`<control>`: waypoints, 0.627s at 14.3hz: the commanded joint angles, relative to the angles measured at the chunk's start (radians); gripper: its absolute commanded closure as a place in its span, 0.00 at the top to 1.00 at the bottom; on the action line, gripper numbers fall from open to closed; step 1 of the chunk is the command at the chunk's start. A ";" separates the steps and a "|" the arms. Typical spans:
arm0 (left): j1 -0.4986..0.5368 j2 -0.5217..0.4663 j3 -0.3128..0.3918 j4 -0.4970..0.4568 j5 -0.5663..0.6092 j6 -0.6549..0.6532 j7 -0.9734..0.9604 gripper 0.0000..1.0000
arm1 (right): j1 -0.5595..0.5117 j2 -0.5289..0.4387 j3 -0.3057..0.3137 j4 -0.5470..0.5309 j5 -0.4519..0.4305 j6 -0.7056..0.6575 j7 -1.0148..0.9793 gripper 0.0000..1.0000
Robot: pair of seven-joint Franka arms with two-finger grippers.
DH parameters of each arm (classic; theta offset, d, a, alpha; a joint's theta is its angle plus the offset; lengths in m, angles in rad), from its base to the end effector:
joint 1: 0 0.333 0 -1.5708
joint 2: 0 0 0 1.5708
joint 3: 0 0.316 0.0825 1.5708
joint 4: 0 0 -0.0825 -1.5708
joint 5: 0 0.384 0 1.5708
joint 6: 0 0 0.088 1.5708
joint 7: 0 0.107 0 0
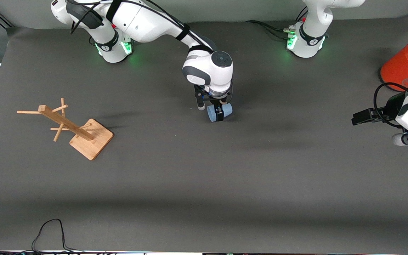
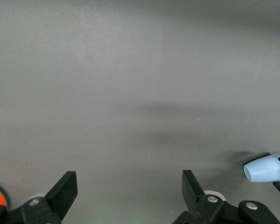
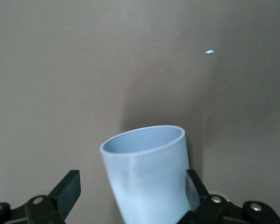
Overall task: Rotate and upright cup with both arms
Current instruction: 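Set the cup down upside down and open the right gripper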
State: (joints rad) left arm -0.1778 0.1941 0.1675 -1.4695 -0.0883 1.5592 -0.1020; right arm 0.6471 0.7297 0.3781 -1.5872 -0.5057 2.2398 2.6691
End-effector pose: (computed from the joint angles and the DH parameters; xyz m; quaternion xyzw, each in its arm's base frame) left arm 0.6074 -0.0250 0.5597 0.9972 0.0468 -0.0523 0.0251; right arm 0.4038 0.5675 0.2276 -0.7593 0.6468 -0.0696 0.0165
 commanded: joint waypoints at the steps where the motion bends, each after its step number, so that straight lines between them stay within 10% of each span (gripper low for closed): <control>1: -0.012 -0.010 0.006 -0.014 -0.008 0.038 -0.001 1.00 | 0.000 -0.076 -0.002 0.009 -0.008 -0.075 -0.070 1.00; 9: -0.086 -0.012 0.006 -0.022 0.002 0.025 -0.093 1.00 | -0.089 -0.131 -0.008 0.087 0.107 -0.130 -0.476 1.00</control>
State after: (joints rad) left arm -0.2411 0.1964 0.1635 -1.4796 -0.0895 1.5841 -0.1641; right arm 0.5888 0.6172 0.3719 -1.5252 -0.4451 2.1479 2.3365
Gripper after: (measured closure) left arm 0.000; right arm 0.000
